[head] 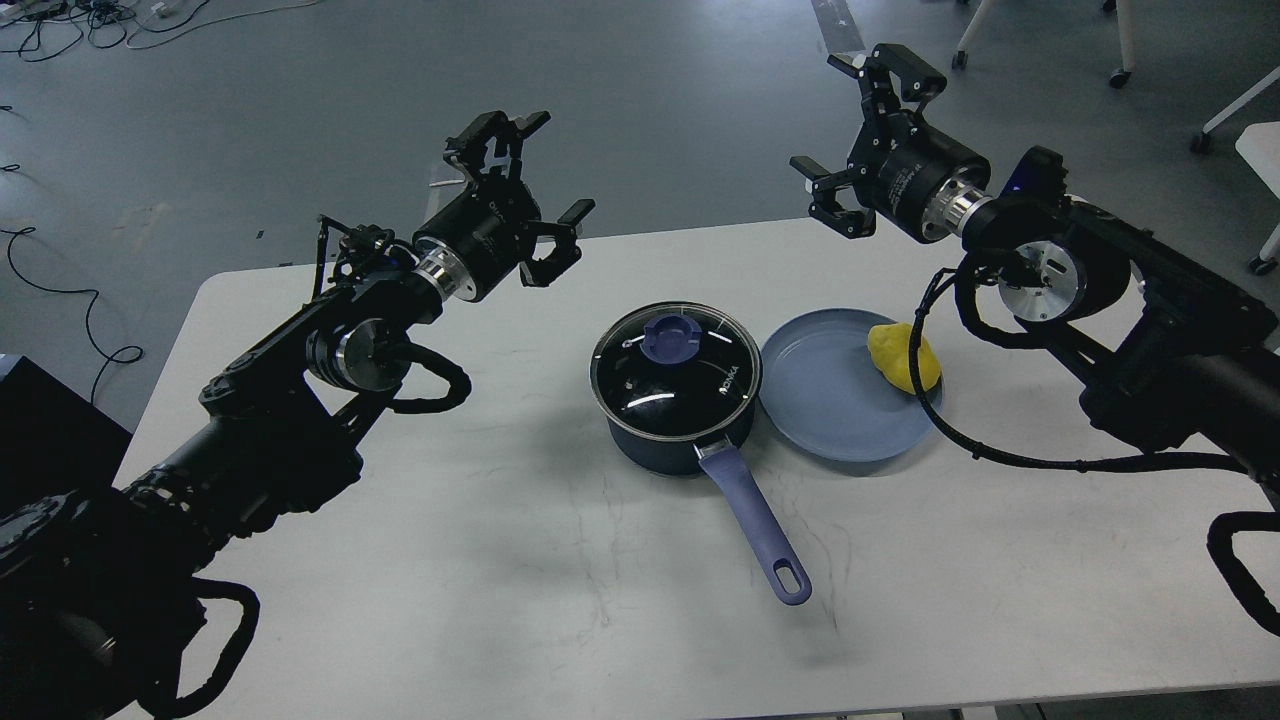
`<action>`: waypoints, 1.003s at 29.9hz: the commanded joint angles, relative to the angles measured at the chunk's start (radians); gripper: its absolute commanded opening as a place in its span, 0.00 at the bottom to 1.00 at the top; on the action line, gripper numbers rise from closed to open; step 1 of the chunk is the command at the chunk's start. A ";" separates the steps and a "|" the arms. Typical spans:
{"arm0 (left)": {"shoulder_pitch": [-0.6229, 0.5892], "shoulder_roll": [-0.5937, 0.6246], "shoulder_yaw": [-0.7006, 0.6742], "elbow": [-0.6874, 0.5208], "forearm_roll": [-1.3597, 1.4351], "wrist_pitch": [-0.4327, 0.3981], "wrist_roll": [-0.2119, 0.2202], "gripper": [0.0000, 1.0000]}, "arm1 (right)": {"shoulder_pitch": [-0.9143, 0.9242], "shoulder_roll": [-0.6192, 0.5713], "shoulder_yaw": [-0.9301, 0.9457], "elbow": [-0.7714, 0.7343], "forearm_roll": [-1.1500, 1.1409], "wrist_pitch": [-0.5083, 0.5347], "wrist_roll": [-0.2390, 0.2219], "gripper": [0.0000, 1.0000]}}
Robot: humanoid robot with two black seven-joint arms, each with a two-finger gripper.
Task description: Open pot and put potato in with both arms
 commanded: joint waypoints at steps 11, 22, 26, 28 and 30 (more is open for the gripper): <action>0.028 0.070 0.002 -0.067 -0.001 0.038 0.032 0.98 | 0.002 -0.007 0.014 0.000 0.000 0.021 0.002 1.00; 0.043 0.065 -0.047 -0.063 -0.002 0.032 0.035 0.98 | 0.013 -0.010 0.054 -0.008 0.069 0.104 -0.038 1.00; 0.042 0.070 -0.049 -0.063 -0.002 0.029 0.037 0.98 | 0.016 -0.010 0.051 -0.026 0.069 0.105 -0.038 1.00; 0.042 0.073 -0.049 -0.065 -0.002 0.029 0.038 0.98 | 0.021 -0.010 0.051 -0.031 0.067 0.104 -0.038 1.00; 0.043 0.077 -0.049 -0.066 -0.002 0.029 0.040 0.98 | 0.022 -0.010 0.051 -0.033 0.067 0.101 -0.037 1.00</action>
